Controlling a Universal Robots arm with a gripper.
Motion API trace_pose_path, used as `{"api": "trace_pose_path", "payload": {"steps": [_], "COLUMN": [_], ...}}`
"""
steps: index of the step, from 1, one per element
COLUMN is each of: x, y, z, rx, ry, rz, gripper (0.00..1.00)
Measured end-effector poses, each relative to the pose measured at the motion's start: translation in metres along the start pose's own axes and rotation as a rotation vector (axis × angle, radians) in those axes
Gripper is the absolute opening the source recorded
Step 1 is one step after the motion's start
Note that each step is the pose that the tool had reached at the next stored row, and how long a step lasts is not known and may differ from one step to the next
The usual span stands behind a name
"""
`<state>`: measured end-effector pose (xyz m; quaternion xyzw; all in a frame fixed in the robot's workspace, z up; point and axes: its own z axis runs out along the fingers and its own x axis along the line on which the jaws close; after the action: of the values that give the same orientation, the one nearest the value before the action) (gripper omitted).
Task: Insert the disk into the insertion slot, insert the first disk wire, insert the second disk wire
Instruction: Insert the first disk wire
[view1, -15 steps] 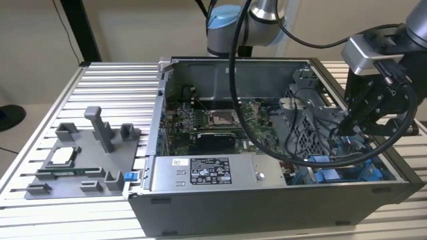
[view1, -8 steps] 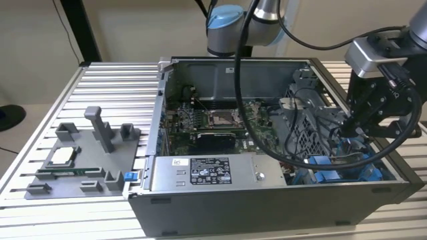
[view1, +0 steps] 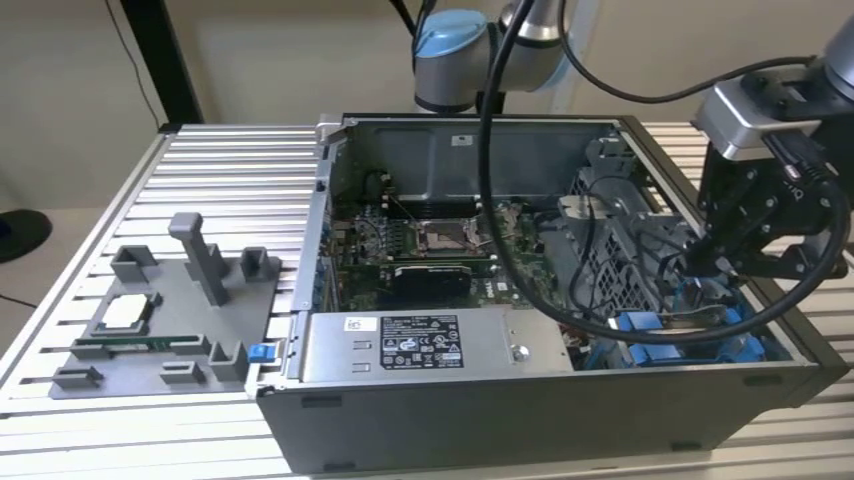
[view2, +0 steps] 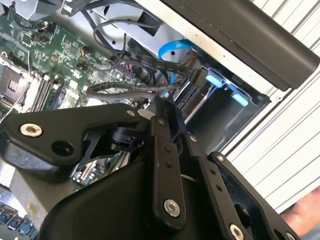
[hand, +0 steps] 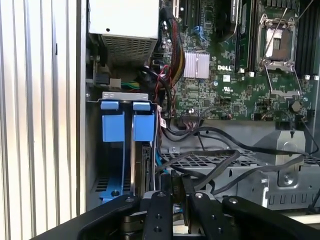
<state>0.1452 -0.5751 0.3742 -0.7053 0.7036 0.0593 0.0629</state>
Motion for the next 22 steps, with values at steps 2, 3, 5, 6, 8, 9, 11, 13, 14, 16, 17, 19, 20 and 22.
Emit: {"api": "trace_pose_path", "payload": {"steps": [2, 3, 5, 6, 8, 9, 11, 13, 14, 16, 17, 19, 20, 22], "x": [0.0002, 0.0003, 0.0005, 0.0006, 0.001, 0.0011, 0.0014, 0.0017, 0.0019, 0.0023, 0.0026, 0.003, 0.0034, 0.0046], "y": [-0.0011, -0.0016, -0.0026, -0.0031, -0.0042, -0.0048, -0.0058, -0.0067, -0.0072, -0.0079, -0.0081, -0.0082, -0.0083, -0.0083], "z": [0.0005, 0.0008, 0.0017, 0.0022, 0.0029, 0.0033, 0.0042, 0.0049, 0.0053, 0.0061, 0.0064, 0.007, 0.0073, 0.0079], "rx": [-0.0003, -0.0003, -0.0004, -0.0003, -0.0004, -0.0004, -0.0005, -0.0005, -0.0006, -0.0006, -0.0006, -0.0011, -0.0016, -0.0026], "ry": [0.0001, 0.0003, 0.0001, 0.0, 0.0001, 0.0002, 0.0001, 0.0002, 0.0001, 0.0001, 0.0001, 0.0, 0.0, 0.0], "rz": [0.0, 0.0, 0.0, 0.0, 0.0, 0.0, 0.0, 0.0, 0.0, 0.0, 0.0, 0.0, 0.0, 0.001], "gripper": [0.0, 0.0, 0.0, 0.0, 0.0, 0.0, 0.0, 0.0, 0.0, 0.0, 0.0, 0.0, 0.0, 0.0]}}
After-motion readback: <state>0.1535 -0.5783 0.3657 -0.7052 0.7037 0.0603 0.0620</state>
